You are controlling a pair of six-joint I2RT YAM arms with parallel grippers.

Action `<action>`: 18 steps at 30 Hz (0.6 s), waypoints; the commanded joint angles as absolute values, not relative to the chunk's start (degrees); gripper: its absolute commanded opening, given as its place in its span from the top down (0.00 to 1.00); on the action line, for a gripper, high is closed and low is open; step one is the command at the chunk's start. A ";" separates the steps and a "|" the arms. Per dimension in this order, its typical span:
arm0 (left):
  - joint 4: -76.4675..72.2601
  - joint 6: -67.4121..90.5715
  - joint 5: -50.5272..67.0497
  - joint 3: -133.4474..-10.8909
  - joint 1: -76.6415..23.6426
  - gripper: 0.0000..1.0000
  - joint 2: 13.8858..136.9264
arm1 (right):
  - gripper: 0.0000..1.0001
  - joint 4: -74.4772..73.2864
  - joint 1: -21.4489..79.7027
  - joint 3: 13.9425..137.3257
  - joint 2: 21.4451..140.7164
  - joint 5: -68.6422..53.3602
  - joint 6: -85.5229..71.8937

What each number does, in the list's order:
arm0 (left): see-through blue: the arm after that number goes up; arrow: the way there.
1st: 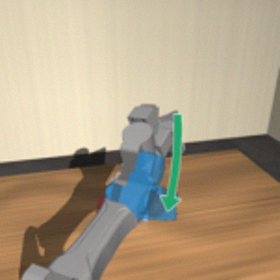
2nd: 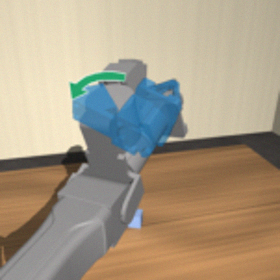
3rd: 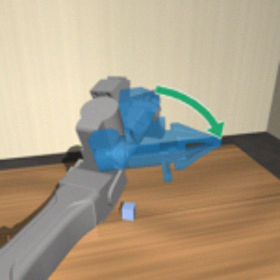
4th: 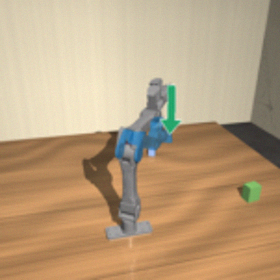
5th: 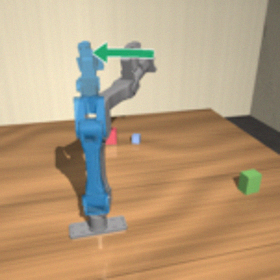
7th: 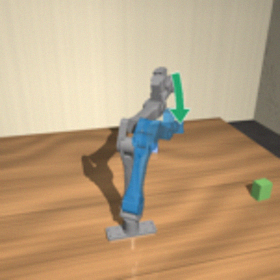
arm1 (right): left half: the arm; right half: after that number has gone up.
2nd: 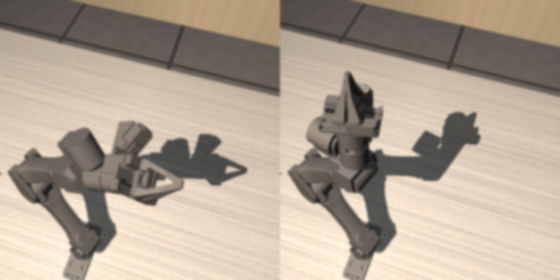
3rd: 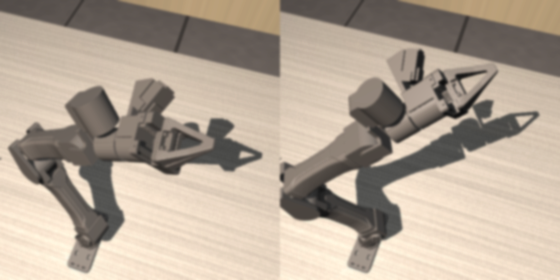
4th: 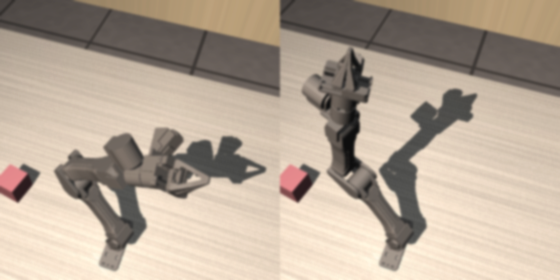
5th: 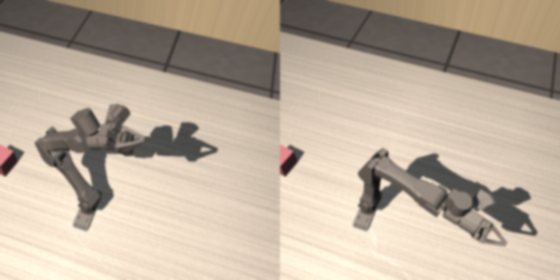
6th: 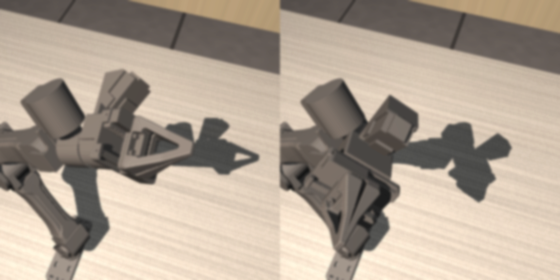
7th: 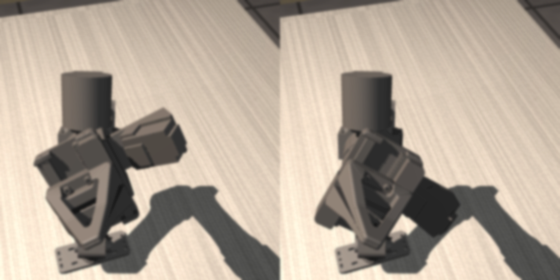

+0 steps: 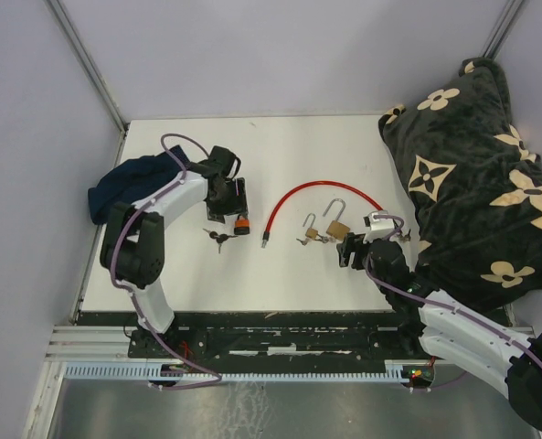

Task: Unlock with the key

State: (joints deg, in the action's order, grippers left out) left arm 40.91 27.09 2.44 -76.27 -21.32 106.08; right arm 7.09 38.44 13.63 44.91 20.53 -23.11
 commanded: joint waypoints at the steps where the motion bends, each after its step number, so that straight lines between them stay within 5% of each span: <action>1: 39.97 30.71 -0.78 -72.06 -20.00 0.27 95.44 | 0.22 10.71 38.26 15.81 45.96 19.81 -23.34; 8: 35.48 37.27 -3.21 -59.76 -14.46 0.30 86.65 | 0.22 11.43 38.24 15.65 46.36 19.04 -23.88; 18: 31.43 39.33 -3.59 -59.98 -14.07 0.36 93.32 | 0.22 11.38 38.28 15.12 45.09 18.98 -24.25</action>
